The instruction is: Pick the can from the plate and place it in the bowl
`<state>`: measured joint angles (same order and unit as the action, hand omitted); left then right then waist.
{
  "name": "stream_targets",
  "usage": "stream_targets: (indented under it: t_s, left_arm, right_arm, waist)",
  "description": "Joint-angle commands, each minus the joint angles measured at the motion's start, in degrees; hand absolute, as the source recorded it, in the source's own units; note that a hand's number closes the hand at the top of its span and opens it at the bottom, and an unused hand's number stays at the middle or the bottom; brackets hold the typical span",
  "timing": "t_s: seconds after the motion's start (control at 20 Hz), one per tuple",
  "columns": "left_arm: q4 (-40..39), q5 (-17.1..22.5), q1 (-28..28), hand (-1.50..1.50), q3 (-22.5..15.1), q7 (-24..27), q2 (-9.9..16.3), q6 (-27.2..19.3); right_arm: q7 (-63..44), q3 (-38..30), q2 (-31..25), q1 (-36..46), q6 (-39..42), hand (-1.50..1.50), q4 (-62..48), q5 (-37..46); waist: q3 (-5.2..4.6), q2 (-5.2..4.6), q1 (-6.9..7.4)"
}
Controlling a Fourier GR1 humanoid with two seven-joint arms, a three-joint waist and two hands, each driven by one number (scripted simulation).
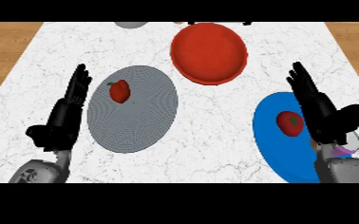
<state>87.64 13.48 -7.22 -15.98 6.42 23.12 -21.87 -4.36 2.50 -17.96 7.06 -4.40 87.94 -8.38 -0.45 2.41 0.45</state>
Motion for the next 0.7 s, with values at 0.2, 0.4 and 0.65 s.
stream_targets:
  t_s: [0.2,0.4,0.65]
  left_arm:
    - [-1.71,0.07,0.14,0.0,4.51,-2.82,4.93,0.26]
    - [-2.64,1.43,0.31,0.0,5.46,-5.21,4.73,-0.05]
    - [-1.49,3.81,2.09,0.0,8.98,-7.56,8.15,2.53]
  right_arm:
    - [11.56,-5.87,-14.54,8.6,25.06,1.5,11.19,-12.6]
    - [10.84,-8.51,-31.91,0.5,22.82,-1.5,4.25,9.72]
    - [38.3,-19.89,-31.92,-17.59,26.49,-1.5,0.19,7.22]
  waist:
    - [0.75,-1.47,-0.19]
    - [0.56,-2.5,-3.38]
    - [0.66,-1.94,-3.36]
